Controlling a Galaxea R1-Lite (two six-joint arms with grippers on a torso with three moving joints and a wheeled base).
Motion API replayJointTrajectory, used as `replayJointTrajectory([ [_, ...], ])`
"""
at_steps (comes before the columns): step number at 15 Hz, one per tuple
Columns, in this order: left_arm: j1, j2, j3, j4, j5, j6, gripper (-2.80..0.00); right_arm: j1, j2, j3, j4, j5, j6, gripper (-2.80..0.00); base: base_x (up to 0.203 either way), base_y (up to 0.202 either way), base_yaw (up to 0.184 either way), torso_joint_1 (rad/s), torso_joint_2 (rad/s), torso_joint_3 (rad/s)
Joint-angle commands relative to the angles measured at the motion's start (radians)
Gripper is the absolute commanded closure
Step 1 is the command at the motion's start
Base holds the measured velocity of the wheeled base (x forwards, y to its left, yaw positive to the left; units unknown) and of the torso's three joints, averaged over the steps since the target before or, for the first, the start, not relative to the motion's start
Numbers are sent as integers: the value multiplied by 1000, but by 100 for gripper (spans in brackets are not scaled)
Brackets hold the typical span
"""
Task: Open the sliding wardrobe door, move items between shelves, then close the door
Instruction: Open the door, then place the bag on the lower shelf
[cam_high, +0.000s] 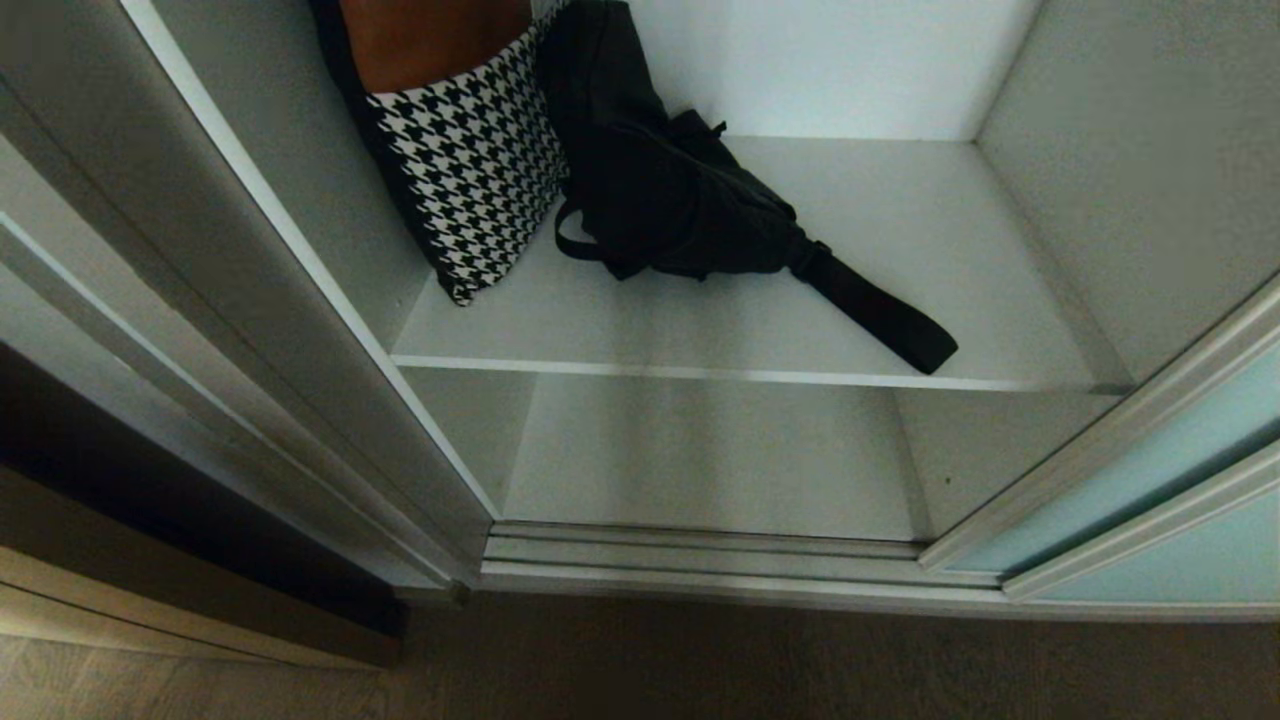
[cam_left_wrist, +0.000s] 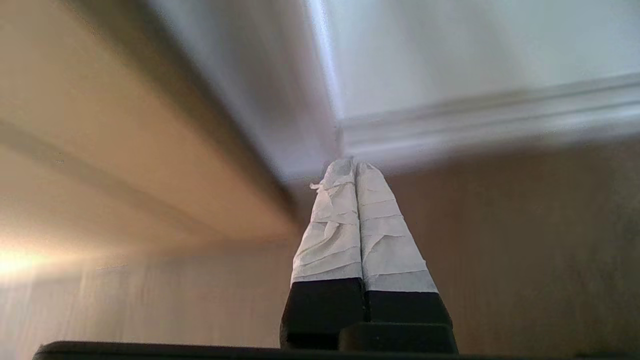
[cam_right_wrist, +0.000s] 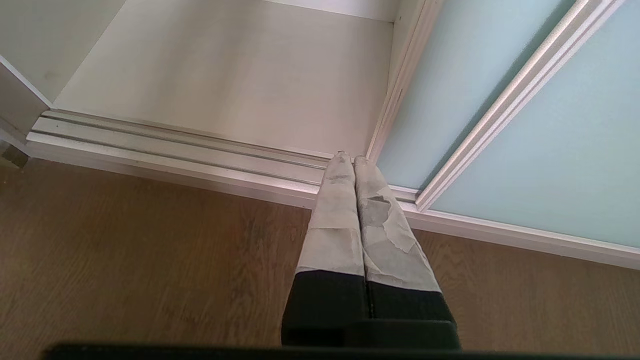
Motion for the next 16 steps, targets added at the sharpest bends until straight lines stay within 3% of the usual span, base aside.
replayJointTrajectory([
  [1,0,2,9,13,21,-68,0,0,-2,0,-1,0,-1,0,0,0,0,0,0,0],
  [2,0,1,12,5,31,-118,0,0,-2,0,-1,0,-1,0,0,0,0,0,0,0],
  [6,0,3,14,2,45,-98,0,0,-2,0,-1,0,-1,0,0,0,0,0,0,0],
  [16,0,1,3,-10,51,-130,0,0,-2,0,-1,0,-1,0,0,0,0,0,0,0],
])
